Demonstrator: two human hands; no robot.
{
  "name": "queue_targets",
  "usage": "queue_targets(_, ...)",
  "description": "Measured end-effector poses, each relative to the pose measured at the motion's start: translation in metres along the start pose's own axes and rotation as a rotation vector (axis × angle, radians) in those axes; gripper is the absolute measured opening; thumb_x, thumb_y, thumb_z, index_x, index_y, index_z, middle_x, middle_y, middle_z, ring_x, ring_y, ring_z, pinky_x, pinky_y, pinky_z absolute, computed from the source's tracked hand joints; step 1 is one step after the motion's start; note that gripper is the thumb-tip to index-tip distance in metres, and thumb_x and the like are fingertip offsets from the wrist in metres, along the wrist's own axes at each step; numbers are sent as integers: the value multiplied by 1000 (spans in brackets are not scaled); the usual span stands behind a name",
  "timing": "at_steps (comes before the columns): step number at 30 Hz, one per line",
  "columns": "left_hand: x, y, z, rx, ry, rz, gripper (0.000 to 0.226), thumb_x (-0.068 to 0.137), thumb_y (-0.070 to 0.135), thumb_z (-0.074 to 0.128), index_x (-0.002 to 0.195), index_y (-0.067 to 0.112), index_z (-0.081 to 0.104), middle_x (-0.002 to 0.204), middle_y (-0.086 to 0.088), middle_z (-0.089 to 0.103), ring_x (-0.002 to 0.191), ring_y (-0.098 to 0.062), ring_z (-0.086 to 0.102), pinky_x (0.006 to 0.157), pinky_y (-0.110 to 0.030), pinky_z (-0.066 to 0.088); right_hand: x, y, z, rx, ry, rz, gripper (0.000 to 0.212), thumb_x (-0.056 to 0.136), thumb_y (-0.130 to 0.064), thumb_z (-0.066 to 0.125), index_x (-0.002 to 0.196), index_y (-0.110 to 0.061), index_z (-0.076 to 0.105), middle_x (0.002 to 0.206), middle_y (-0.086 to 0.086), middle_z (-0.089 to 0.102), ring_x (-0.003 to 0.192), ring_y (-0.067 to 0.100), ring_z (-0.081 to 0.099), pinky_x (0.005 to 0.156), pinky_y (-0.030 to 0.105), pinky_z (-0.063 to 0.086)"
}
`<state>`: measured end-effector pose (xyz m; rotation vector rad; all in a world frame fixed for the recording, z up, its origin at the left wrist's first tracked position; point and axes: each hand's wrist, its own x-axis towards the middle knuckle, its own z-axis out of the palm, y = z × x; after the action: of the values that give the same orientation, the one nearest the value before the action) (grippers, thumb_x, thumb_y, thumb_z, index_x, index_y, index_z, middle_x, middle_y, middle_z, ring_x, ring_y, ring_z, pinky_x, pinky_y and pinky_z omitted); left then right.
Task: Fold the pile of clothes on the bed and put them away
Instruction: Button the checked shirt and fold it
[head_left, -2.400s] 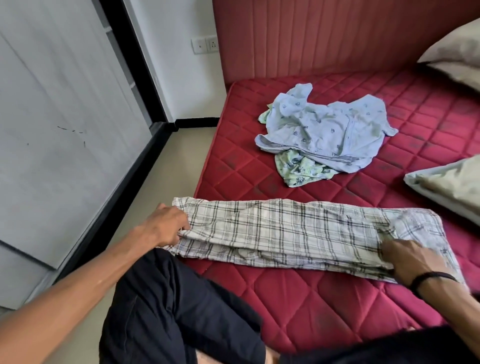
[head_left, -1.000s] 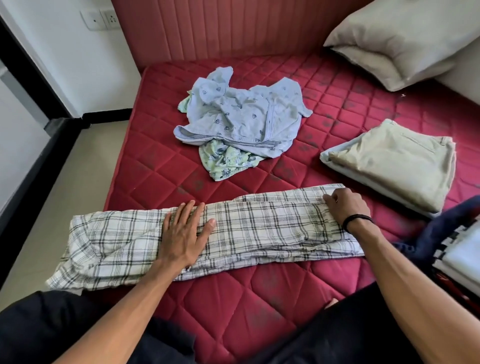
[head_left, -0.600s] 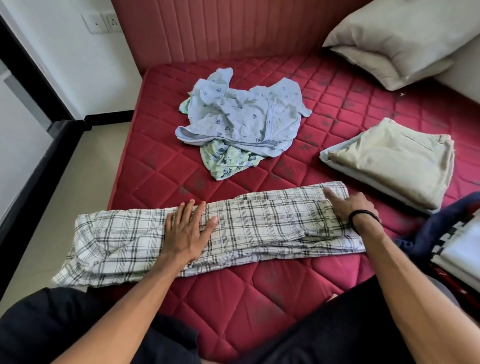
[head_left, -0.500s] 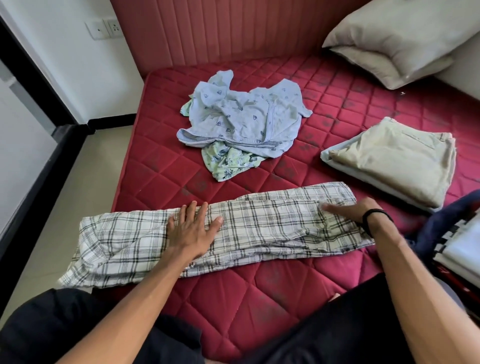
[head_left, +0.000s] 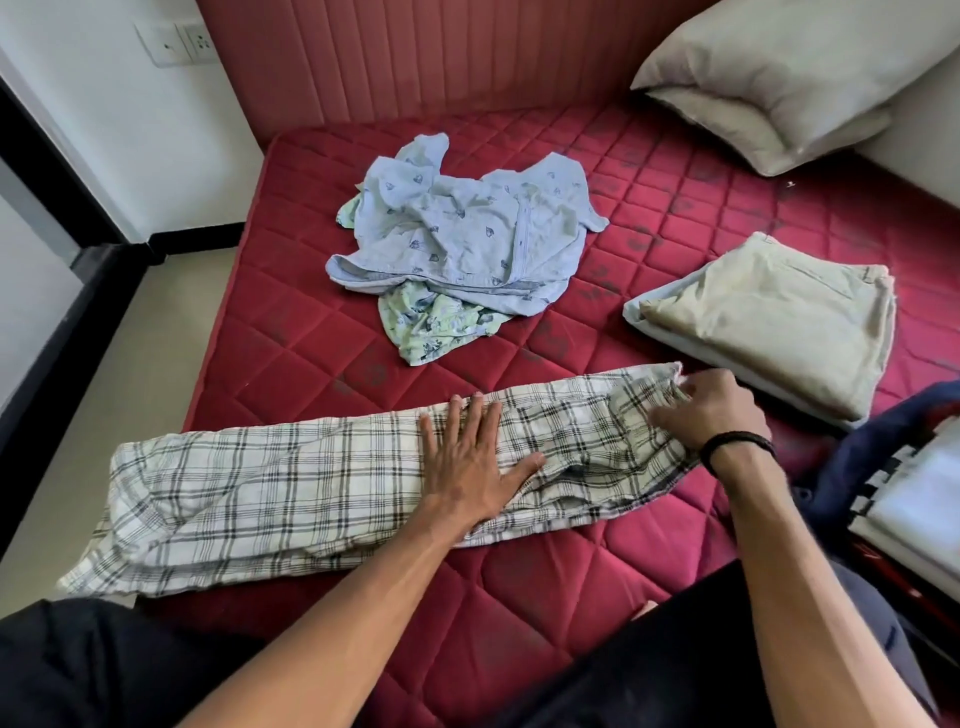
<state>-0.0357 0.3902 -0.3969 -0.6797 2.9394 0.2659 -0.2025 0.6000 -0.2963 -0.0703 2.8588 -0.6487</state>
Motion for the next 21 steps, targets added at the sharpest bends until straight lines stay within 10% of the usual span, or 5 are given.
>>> queue_targets(6,1,0,-3,-126,9,-19,109,78,92,-9,165,28,3,172,3,-9,158,-24,-17,122,-61,-15,-73,-57,15,-68,121,-451,32,80,-38,73,104,-18,70,104,12,69,97,41,69,77,44,54)
queue_targets(10,-19,-4,-16,-1192,281,-69,74,97,76,34,147,25,56,151,1,56,142,-16,49,121,-50,35,-111,-75,45,-41,91,-635,29,78,-21,68,107,-16,65,106,8,58,89,41,66,71,47,54)
queue_targets(15,-56,1,-32,-2250,-156,-317,88,88,80,50,134,6,63,129,-18,66,124,-31,62,104,-44,51,-140,-89,80,178,-204,-799,33,81,-20,66,113,-16,68,108,4,62,87,29,68,76,43,57)
queue_targets(18,-58,-7,-38,-2250,-230,-435,64,89,66,64,111,6,72,114,-17,73,109,-28,72,89,-43,60,-141,-89,82,381,-367,-828,20,88,-26,74,106,-19,75,98,-8,73,79,7,72,74,31,61)
queue_targets(21,-54,-9,-40,-2081,-211,-436,44,83,25,80,115,-2,67,95,-14,76,85,-28,75,75,-42,62,-114,-83,83,455,43,-852,10,92,-18,70,101,-16,74,94,-3,73,80,13,69,74,36,58)
